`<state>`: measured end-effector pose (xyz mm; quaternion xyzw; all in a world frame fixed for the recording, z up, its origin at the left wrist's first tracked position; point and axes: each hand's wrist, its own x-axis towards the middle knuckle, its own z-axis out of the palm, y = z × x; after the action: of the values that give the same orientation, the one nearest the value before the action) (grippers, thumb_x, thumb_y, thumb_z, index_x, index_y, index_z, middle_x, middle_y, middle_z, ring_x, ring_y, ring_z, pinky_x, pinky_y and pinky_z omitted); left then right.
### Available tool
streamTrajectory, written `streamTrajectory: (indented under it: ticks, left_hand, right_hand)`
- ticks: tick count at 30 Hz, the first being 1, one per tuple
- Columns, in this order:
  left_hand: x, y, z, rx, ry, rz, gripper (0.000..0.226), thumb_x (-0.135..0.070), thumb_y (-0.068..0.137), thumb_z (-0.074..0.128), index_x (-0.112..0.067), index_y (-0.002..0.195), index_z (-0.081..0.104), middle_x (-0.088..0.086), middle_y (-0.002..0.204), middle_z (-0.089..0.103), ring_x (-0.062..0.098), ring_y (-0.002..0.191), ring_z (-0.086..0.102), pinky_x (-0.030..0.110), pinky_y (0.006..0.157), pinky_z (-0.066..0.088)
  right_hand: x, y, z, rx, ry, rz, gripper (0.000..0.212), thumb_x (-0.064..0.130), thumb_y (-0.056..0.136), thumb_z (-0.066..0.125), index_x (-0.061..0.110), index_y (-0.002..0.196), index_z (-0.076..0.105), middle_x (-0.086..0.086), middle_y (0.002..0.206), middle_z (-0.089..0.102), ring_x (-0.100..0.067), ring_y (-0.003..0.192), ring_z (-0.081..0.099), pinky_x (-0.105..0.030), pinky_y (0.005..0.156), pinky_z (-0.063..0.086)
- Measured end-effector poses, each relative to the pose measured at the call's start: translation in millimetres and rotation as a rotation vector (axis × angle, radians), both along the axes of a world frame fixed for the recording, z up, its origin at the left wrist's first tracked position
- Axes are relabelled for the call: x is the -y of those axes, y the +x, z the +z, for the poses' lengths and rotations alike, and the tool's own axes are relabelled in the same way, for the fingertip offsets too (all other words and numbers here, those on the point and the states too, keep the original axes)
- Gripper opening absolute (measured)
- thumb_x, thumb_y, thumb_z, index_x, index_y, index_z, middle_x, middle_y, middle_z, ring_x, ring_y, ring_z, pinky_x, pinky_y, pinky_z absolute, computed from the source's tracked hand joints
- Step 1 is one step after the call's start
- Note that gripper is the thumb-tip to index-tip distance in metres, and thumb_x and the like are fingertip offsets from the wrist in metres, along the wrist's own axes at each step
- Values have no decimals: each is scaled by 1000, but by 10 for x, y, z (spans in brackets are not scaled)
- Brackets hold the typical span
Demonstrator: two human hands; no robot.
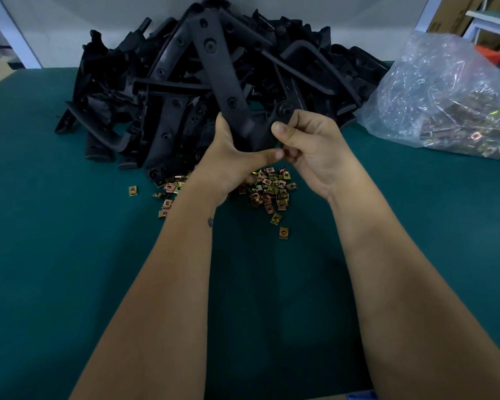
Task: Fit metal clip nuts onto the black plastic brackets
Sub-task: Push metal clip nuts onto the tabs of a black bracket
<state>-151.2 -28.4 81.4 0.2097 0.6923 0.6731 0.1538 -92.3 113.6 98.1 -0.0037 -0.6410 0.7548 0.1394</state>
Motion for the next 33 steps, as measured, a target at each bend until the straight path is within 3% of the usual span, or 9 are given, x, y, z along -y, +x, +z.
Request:
streamTrajectory:
  ticks: [4,8,11,16,19,21,26,33]
  left_hand:
    - [7,14,16,-16,-34,-4,73,-36,64,88,-53,116,39,-24,113,64,5,100,66,17,56,49]
    - [-26,-2,4,-5,25,11,72,-28,65,88,-44,118,41,-14,109,67,5,84,66,21,53,47]
    - [-41,-1,-17,-5,52,38,71,-32,63,89,-44,116,42,-17,110,69,4,92,69,21,60,51]
    - [-163,70,-45,0,189,175,68,-26,63,89,-32,115,46,-4,107,70,9,82,67,21,55,48]
    - [-218,90,-54,-1,258,266,74,-27,64,88,-29,124,45,-2,118,67,18,103,68,28,68,55]
    - [-239,92,-64,-10,267,320,72,-26,68,85,-32,126,43,-5,121,65,16,109,66,38,85,58]
    - [-286,133,-73,-31,231,351,95,-13,73,78,-19,151,24,4,138,55,18,125,56,42,104,50]
    - [-309,154,-83,-47,183,327,98,-22,69,78,-20,151,25,0,138,55,14,125,55,40,106,49]
  right_hand:
    - [15,-1,6,19,-30,8,35,2,93,59,11,65,42,10,49,41,-4,48,36,-22,56,30]
    - [79,-22,-7,10,-117,-7,34,6,92,62,13,65,43,9,52,40,-4,47,38,-20,55,29]
    - [139,-30,0,9,-103,-65,40,7,92,64,17,60,42,10,51,39,-3,47,39,-16,50,30]
    - [185,-55,3,-19,99,-238,39,15,94,64,18,58,50,8,54,39,-4,53,39,-18,51,33]
    - [230,-53,10,-14,162,-316,14,23,91,69,16,79,69,15,62,56,1,60,50,-13,56,40]
    - [263,-63,5,-9,223,-375,17,29,88,73,12,88,73,9,71,62,1,64,55,-12,58,43]
    - [332,-65,-9,-28,429,-514,26,35,85,73,22,66,63,13,63,54,2,61,50,-10,58,36]
    - [343,-59,-15,5,567,-619,37,44,87,68,31,58,47,9,67,50,-4,63,46,-17,59,31]
